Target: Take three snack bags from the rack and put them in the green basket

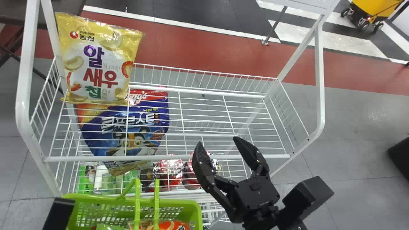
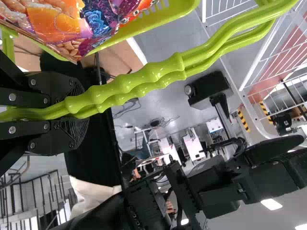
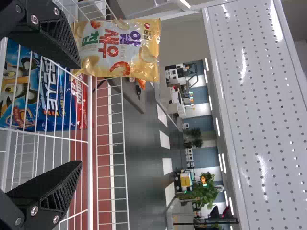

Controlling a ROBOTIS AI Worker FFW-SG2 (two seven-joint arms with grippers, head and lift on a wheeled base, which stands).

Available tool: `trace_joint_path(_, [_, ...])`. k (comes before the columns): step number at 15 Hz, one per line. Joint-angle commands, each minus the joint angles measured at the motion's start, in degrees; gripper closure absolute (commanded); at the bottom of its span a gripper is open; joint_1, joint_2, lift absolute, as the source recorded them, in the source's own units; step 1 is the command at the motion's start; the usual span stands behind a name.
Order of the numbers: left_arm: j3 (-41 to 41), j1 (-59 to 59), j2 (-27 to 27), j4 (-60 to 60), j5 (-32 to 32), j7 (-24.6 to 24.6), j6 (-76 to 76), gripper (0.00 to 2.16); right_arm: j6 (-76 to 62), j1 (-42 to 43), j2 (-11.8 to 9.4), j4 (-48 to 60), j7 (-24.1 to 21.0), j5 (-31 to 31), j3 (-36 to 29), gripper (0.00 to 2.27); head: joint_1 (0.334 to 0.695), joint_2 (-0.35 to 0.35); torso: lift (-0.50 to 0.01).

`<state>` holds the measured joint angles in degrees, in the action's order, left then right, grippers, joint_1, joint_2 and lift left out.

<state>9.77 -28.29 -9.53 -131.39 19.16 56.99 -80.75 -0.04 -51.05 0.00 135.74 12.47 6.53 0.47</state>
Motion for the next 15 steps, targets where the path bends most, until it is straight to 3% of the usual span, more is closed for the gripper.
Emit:
trace_joint_path(1, [-0.6, -0.4, -0.1, -0.3, 0.2, 0.0, -0.1, 1.75, -0.7, -0.1, 0.1, 0.3, -0.2, -0.1, 0.2, 0.11, 0.695, -0.35, -0.015])
trace_joint_path(15, [-2.2, -0.8, 0.2, -0.5, 2.3, 2.0, 0.3, 1.75, -1.8, -0.5, 0.1, 0.1, -0.2, -0.6, 0.2, 0.11, 0.695, -0.35, -0.015])
